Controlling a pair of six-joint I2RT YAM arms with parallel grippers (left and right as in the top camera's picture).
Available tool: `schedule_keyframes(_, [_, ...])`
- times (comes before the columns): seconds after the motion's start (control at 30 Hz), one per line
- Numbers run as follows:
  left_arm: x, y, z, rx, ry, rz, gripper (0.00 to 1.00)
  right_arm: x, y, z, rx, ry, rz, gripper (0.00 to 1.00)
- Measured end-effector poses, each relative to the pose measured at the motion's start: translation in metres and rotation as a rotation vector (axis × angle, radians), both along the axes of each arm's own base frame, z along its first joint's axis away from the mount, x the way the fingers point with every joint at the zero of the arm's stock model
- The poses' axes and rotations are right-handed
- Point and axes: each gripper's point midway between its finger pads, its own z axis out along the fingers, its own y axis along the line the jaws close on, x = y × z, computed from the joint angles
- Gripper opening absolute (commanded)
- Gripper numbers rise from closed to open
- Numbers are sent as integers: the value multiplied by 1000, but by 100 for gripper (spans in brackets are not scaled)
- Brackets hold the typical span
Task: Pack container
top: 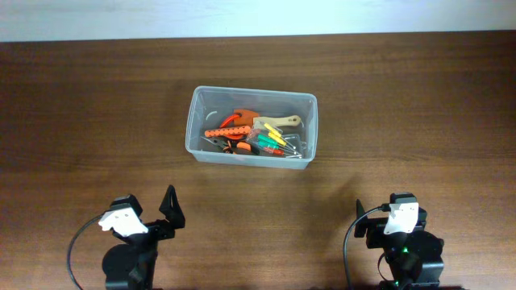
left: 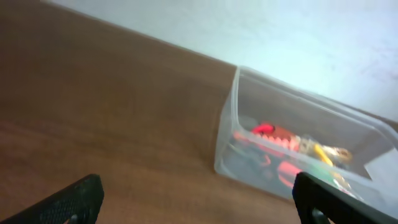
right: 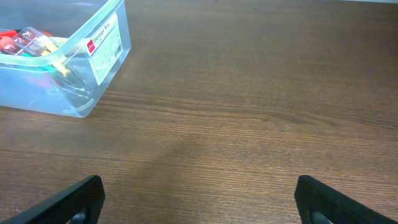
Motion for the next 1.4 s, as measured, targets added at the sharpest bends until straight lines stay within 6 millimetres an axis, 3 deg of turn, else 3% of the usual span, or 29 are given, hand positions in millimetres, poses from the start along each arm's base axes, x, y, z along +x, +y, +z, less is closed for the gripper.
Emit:
schedule_keyframes(0.23, [4, 1, 14, 202, -69, -29, 99, 0, 0, 0, -1, 0, 0, 98])
schedule_keyframes(0.5, [2, 2, 0, 388, -11, -69, 99, 0, 0, 0, 0, 0, 0, 98])
schedule_keyframes(1.4, [2, 2, 0, 428, -10, -77, 99, 0, 0, 0, 0, 0, 0, 99])
